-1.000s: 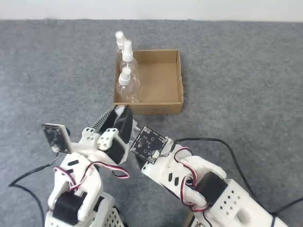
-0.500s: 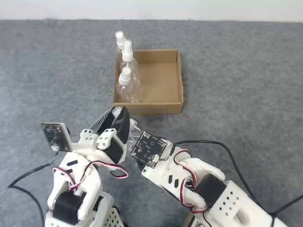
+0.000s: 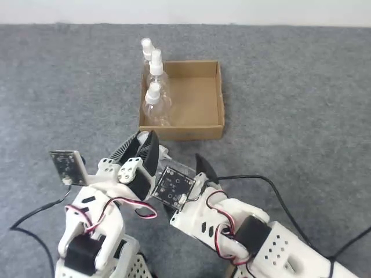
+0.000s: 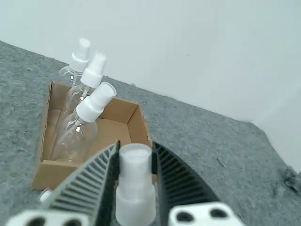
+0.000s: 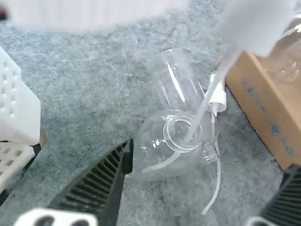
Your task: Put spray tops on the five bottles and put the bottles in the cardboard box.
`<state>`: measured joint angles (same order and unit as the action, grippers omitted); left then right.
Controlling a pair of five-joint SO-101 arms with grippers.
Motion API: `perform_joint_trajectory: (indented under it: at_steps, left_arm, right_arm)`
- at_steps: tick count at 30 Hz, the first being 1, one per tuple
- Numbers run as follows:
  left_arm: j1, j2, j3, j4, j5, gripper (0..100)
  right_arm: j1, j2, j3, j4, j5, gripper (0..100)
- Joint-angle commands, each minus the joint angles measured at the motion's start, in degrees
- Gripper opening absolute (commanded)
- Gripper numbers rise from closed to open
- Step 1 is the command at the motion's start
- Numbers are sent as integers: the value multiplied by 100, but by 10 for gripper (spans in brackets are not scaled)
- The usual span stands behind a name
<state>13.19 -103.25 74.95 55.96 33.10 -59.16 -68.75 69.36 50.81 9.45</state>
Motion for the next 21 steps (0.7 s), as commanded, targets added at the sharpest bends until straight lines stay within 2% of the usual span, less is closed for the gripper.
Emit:
perform_joint_trajectory:
  at_steps: [1, 6, 21]
  left_arm:
    - [-35, -97, -268, 18, 18, 13]
    - [-35, -97, -259, 105, 18, 13]
    - [9, -97, -57, 141, -264, 13]
  right_arm:
    - [-84, 57, -35, -330, -70, 425]
    - [-75, 40, 404, -945, -88, 424]
    - [13, 13, 747, -1007, -97, 423]
